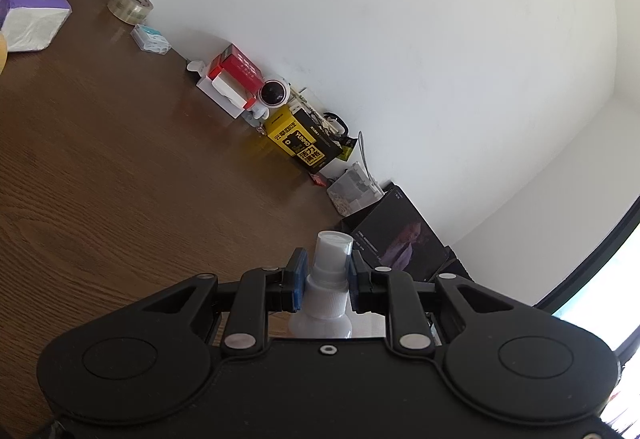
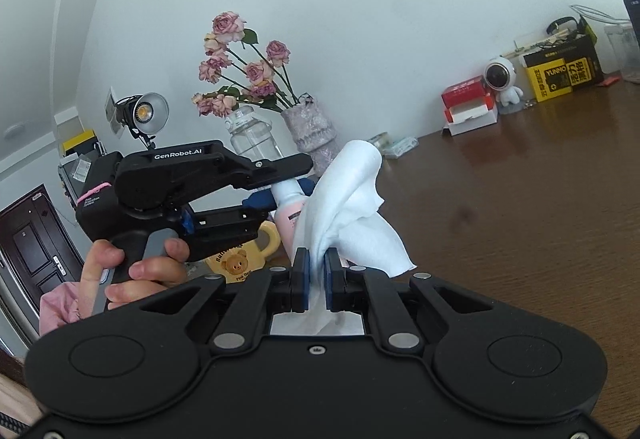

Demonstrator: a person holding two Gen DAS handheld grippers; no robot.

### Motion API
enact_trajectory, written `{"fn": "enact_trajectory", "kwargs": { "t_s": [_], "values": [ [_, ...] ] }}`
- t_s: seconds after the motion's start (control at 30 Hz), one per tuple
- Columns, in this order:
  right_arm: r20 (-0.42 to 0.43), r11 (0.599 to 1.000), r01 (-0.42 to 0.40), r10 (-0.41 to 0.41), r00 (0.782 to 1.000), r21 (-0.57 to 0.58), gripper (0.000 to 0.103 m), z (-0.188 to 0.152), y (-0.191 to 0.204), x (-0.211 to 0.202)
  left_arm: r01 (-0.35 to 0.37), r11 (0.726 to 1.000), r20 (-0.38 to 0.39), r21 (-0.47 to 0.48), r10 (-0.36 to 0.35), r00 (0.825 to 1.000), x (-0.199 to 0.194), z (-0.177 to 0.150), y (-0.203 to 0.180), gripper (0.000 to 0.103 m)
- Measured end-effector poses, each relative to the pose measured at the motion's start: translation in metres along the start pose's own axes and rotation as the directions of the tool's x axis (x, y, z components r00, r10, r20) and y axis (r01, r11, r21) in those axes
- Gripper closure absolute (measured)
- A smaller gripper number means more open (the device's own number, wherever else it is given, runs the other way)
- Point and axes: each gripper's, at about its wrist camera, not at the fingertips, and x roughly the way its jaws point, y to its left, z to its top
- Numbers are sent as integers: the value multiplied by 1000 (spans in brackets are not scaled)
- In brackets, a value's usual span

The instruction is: Clean container

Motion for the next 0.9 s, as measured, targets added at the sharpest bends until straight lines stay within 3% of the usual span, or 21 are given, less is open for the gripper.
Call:
{"fn": "enact_trajectory", "kwargs": {
  "t_s": [0.57, 0.9],
  "values": [
    [86, 988, -94, 105, 991, -120, 95, 31, 34, 4, 8, 1000, -14, 7, -8, 1000, 2, -2, -4, 82],
    [46, 995, -69, 73, 996, -78, 95, 20, 22, 6, 13, 1000, -17, 6, -13, 1000, 1, -1, -4, 82]
  ]
}}
